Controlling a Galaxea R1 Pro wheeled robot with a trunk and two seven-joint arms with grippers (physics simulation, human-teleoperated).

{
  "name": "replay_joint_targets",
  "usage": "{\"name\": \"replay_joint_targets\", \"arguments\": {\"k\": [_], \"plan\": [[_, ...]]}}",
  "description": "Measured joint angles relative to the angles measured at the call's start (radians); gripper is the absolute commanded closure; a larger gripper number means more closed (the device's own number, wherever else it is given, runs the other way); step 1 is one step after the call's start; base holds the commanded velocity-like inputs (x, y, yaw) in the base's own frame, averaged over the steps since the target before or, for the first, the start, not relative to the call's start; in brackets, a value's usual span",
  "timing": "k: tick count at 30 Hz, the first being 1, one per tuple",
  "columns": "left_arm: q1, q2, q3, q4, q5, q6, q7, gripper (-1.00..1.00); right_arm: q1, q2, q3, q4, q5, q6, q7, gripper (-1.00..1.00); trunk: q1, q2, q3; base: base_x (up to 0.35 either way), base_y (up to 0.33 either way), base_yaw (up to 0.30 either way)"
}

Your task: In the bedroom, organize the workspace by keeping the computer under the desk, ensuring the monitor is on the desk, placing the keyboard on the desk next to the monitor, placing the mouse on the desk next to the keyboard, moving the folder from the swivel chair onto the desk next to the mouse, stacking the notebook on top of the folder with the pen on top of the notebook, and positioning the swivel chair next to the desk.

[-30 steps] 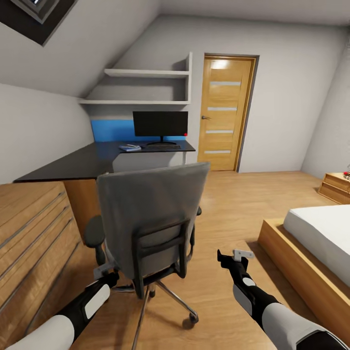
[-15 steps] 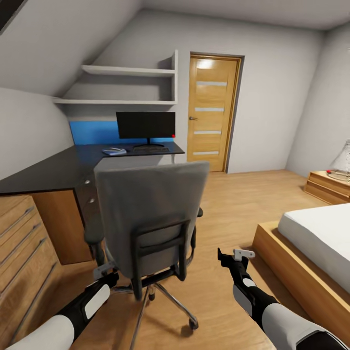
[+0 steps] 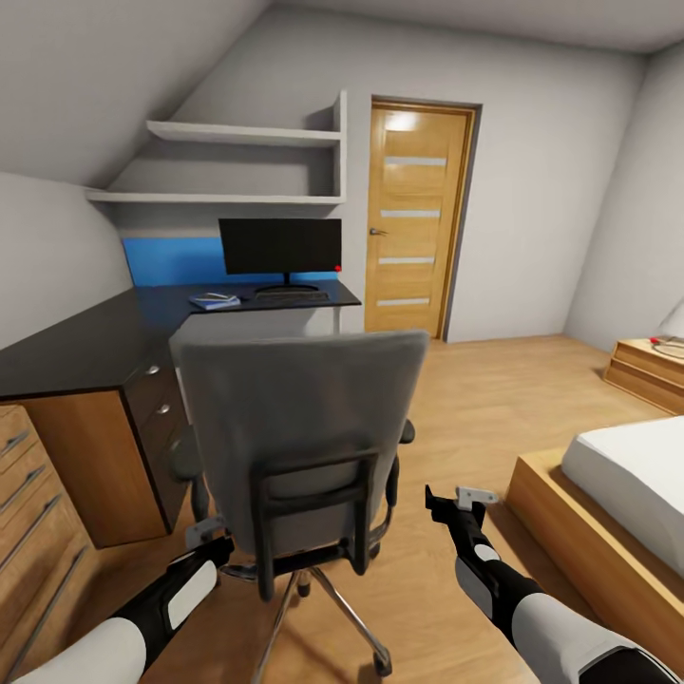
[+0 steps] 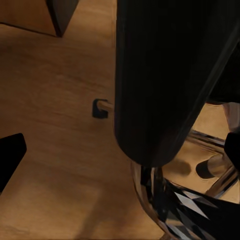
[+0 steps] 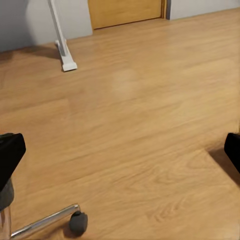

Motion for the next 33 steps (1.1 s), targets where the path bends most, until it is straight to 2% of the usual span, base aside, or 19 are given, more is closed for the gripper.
{"name": "replay_joint_targets", "arguments": {"k": [5, 9, 19, 33], "plan": [[0.000, 0.000, -0.001, -0.002, -0.001, 0.000, 0.001, -1.00, 0.000, 0.000, 0.000, 0.000, 0.000, 0.000, 0.000, -1.00, 0.000, 0.000, 0.000, 0.304, 0.000, 0.000], [0.000, 0.000, -0.004, -0.002, -0.001, 0.000, -0.002, -1.00, 0.000, 0.000, -0.001, 0.000, 0.001, 0.000, 0.000, -1.00, 0.000, 0.000, 0.000, 0.088, 0.000, 0.000], [0.000, 0.000, -0.004, -0.001, 0.001, 0.000, -0.003, -1.00, 0.000, 0.001, 0.000, 0.000, 0.001, -0.004, 0.000, -1.00, 0.001, 0.000, 0.000, -0.213, 0.000, 0.000], [0.000, -0.004, -0.007, -0.003, -0.004, 0.000, -0.003, -1.00, 0.000, 0.002, 0.000, 0.000, 0.000, -0.005, 0.000, -1.00, 0.001, 0.000, 0.000, -0.013, 0.000, 0.000]]}}
